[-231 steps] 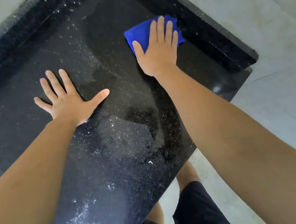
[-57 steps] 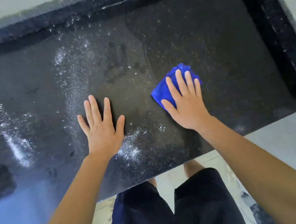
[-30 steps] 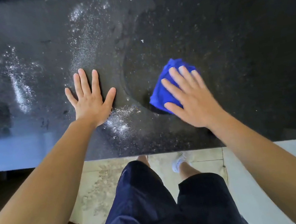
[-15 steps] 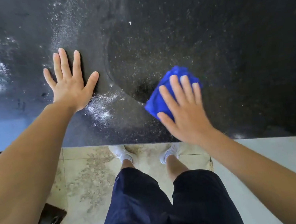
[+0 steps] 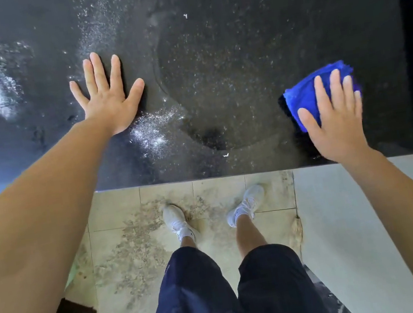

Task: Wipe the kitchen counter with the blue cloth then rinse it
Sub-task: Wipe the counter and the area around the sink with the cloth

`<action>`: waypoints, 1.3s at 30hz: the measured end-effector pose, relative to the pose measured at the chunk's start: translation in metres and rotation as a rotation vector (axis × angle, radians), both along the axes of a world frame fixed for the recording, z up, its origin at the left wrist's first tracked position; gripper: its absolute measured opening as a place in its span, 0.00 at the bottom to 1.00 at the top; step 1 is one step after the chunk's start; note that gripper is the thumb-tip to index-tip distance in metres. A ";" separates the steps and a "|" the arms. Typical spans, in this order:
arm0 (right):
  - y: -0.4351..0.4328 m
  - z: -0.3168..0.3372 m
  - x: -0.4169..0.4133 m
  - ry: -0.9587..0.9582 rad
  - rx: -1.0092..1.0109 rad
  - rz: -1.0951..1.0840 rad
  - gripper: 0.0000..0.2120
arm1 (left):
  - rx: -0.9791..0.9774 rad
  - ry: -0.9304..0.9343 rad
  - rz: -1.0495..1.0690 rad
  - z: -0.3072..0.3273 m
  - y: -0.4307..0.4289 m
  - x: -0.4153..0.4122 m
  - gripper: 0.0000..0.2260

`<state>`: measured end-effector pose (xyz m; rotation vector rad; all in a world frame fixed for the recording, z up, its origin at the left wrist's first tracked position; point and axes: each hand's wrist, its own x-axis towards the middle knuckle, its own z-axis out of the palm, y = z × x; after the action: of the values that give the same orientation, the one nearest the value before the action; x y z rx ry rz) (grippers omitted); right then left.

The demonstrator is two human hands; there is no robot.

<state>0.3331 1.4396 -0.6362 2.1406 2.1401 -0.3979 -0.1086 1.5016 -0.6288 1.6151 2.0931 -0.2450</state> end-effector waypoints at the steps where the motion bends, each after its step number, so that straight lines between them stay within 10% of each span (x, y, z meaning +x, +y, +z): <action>1: -0.015 0.003 0.003 -0.007 -0.008 -0.050 0.35 | 0.007 -0.044 0.010 0.003 -0.002 -0.001 0.35; 8: -0.094 0.008 -0.095 0.031 -0.046 0.111 0.35 | 0.312 -0.163 0.084 0.020 -0.070 -0.020 0.29; 16: -0.042 0.001 -0.260 0.142 0.038 0.528 0.33 | 0.117 0.011 0.254 0.005 -0.159 -0.066 0.35; 28: -0.040 0.009 -0.158 0.057 -0.024 0.548 0.34 | 0.058 0.063 0.210 -0.003 -0.160 -0.069 0.38; 39: 0.022 -0.001 -0.308 0.128 0.032 0.634 0.35 | 0.024 0.051 0.239 -0.001 -0.156 -0.068 0.34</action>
<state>0.0247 1.4612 -0.6371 1.3545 2.7389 -0.4406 -0.1768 1.3455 -0.6298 1.3677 2.3108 -0.1819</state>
